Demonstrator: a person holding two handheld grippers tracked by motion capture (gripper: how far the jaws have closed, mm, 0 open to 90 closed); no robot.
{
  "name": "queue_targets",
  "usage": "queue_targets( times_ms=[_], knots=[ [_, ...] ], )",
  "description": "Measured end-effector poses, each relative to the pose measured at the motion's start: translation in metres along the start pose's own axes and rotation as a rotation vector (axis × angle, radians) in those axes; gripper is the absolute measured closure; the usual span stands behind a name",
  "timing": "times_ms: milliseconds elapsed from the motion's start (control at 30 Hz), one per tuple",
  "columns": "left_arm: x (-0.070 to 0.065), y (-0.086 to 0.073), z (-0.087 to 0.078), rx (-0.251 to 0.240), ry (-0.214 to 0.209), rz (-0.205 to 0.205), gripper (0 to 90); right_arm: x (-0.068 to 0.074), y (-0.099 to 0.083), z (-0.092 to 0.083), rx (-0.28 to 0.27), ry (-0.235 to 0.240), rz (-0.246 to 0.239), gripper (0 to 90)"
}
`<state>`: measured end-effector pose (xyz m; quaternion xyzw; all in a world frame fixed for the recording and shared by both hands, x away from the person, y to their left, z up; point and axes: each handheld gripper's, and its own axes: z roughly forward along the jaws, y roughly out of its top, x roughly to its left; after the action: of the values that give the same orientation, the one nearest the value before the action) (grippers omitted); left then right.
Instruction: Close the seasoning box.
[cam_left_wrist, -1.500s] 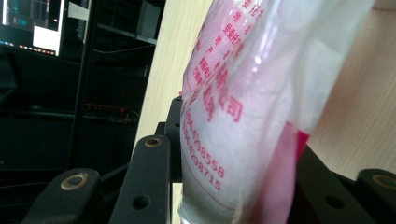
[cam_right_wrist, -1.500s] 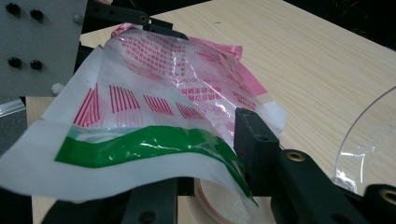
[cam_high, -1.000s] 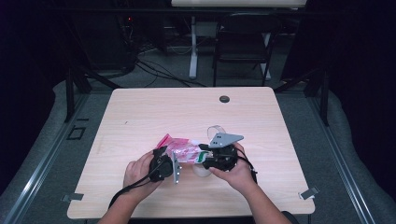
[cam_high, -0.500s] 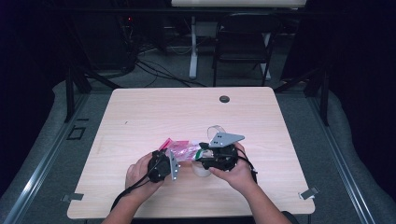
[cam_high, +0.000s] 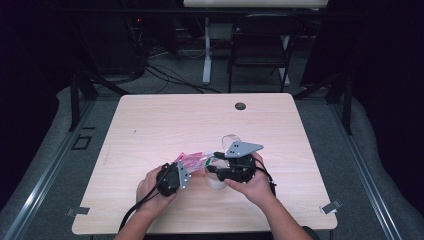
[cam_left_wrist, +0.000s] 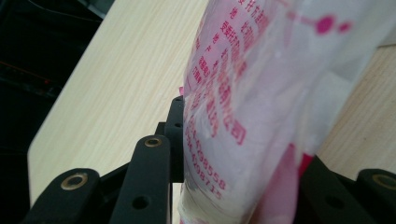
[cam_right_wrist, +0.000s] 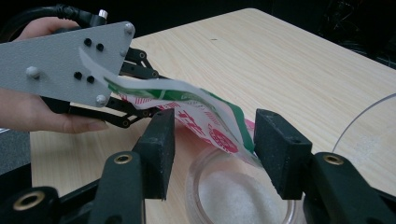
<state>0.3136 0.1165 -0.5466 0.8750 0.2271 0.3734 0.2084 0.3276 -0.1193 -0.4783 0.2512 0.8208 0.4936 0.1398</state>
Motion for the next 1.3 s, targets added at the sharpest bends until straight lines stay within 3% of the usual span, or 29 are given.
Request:
queue_targets(
  times_ms=[467, 900, 1300],
  knots=[
    [0.003, -0.006, 0.003, -0.011, -0.042, -0.077, 69.9, -0.001, 0.0, -0.001, 0.0, -0.004, 0.001, 48.8],
    [0.007, -0.01, 0.004, -0.02, -0.072, -0.122, 70.5, -0.002, 0.0, -0.003, -0.018, -0.01, 0.007, 48.4],
    [0.02, -0.017, 0.006, -0.029, -0.128, -0.208, 70.7, -0.003, 0.001, -0.009, -0.051, -0.029, 0.015, 48.2]
  ],
)
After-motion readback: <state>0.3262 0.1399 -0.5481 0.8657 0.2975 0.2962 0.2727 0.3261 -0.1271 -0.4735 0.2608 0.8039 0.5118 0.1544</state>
